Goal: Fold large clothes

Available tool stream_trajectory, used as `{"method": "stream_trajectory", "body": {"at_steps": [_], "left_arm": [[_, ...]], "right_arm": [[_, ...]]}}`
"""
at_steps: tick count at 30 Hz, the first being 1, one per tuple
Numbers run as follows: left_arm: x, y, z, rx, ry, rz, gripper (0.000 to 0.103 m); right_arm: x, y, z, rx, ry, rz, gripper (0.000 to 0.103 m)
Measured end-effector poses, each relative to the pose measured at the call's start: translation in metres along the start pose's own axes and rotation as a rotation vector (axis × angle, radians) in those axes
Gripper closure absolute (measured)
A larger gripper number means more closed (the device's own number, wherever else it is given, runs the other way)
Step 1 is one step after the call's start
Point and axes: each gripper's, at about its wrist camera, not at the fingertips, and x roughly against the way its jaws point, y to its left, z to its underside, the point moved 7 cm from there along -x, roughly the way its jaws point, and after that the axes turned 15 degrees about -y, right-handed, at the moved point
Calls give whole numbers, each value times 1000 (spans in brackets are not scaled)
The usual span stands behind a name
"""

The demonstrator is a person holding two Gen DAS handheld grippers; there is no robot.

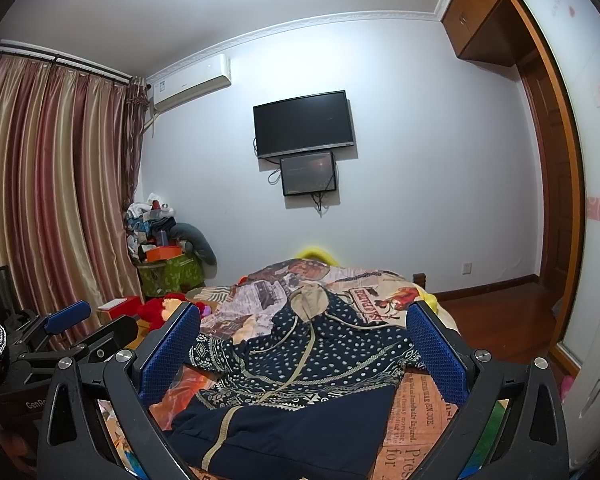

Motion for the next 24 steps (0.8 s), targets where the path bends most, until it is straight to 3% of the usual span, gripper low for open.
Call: {"method": "stream_trajectory", "body": {"at_steps": [17, 24], "left_arm": [[0, 1, 2, 0, 3, 2, 0], [-16, 10, 16, 4, 49, -17, 0]], "right_arm": [[-7, -7, -2, -1, 8, 3, 0], [-19, -6, 10, 10, 31, 1, 0]]}}
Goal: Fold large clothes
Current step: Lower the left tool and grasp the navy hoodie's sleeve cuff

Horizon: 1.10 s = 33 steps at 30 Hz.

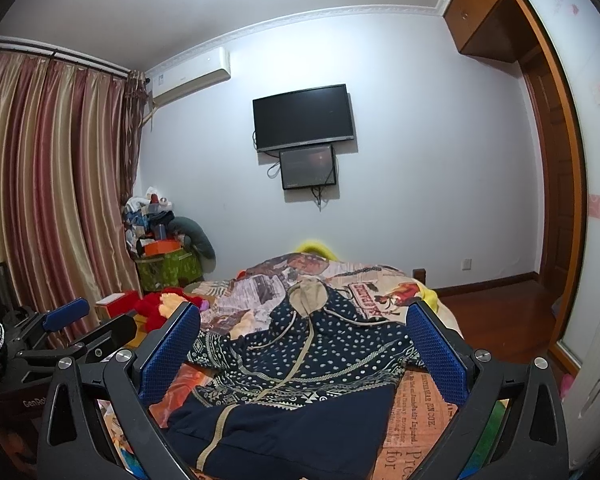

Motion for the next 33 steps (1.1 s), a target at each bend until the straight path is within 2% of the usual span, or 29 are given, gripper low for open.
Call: {"method": "stream_trajectory", "body": {"at_steps": [4, 7, 11, 14, 22, 26, 30, 31, 33], "left_arm": [[-24, 21, 15, 8, 55, -69, 0], [-47, 42, 29, 48, 115, -86, 0], [-82, 85, 47, 108, 197, -144, 0], [-109, 121, 65, 122, 267, -216, 0], [-187, 231, 136, 169, 545, -403, 0], [-212, 274, 169, 172, 651, -457, 0], [-236, 309, 196, 178, 723, -484, 0], [-241, 320, 205, 216, 743, -489, 3], [-245, 337, 217, 290, 776, -519, 15]], "right_arm": [[-19, 0, 12, 11, 32, 1, 0], [-45, -2, 25, 24, 67, 1, 0], [-83, -4, 40, 48, 110, 4, 0], [-119, -7, 53, 64, 154, 7, 0], [-227, -2, 90, 106, 284, -65, 0], [-275, 11, 120, 131, 382, -114, 0], [-321, 25, 161, 168, 489, -168, 0], [-331, 29, 172, 177, 515, -184, 0], [-350, 36, 194, 190, 562, -206, 0]]}}
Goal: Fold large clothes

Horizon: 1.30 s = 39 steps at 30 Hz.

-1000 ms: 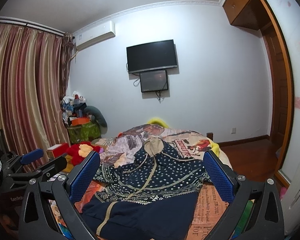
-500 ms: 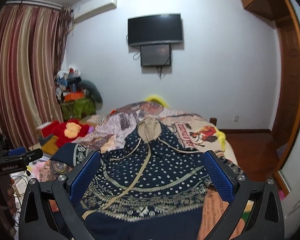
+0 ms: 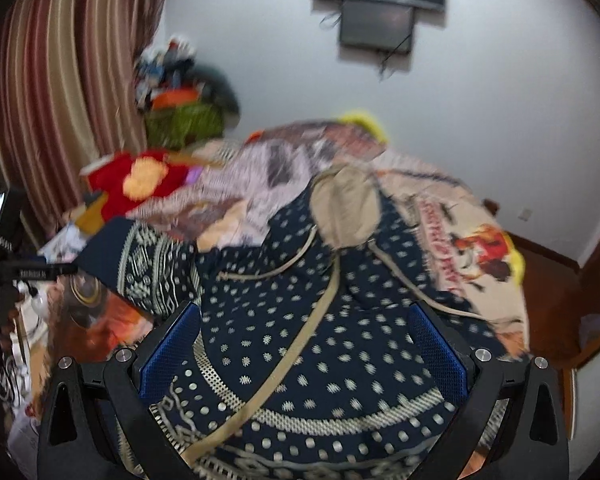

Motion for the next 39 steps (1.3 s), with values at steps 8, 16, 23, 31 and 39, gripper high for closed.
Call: {"method": "stream_trajectory", "body": {"at_steps": [8, 16, 23, 31, 39], "left_arm": [[-48, 23, 1, 233, 97, 38, 16], [-63, 31, -14, 267, 55, -14, 49], [-48, 26, -35, 133, -27, -107, 96], [3, -28, -72, -6, -153, -42, 97], [57, -149, -90, -180, -264, 163, 98]], "right_arm": [[-94, 13, 27, 7, 164, -55, 5], [-127, 22, 37, -4, 214, -126, 17], [-127, 25, 46, -13, 242, -159, 19], [-98, 12, 30, -45, 196, -155, 19], [-63, -14, 9, -70, 134, -116, 19]]}}
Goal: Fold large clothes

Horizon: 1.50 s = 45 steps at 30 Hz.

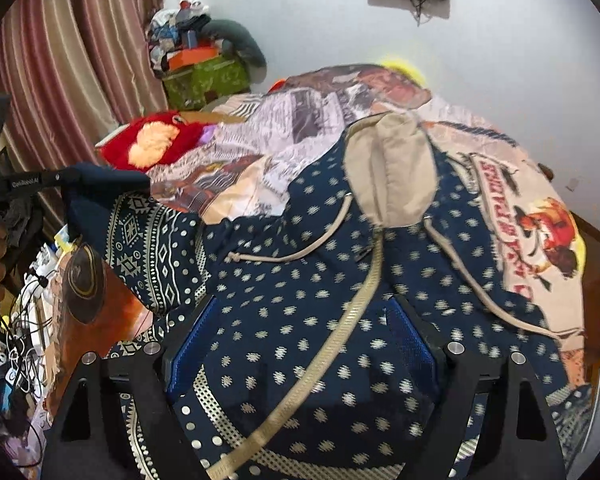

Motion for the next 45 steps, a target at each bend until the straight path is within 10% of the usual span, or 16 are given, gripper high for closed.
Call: {"method": "stream_trajectory", "body": {"at_steps": [11, 20, 30, 36, 45], "left_arm": [[-32, -163, 48, -145, 126, 270, 98], [-54, -203, 137, -267, 354, 337, 93], [-24, -141, 99, -207, 301, 308, 38], [-20, -55, 79, -222, 210, 134, 33], [-43, 18, 154, -203, 361, 75, 33]], "right_arm": [[45, -47, 3, 1, -31, 93, 19], [53, -71, 21, -3, 4, 135, 19], [43, -52, 20, 25, 14, 103, 19], [22, -23, 11, 28, 27, 50, 18], [-49, 54, 21, 121, 144, -77, 18]]}}
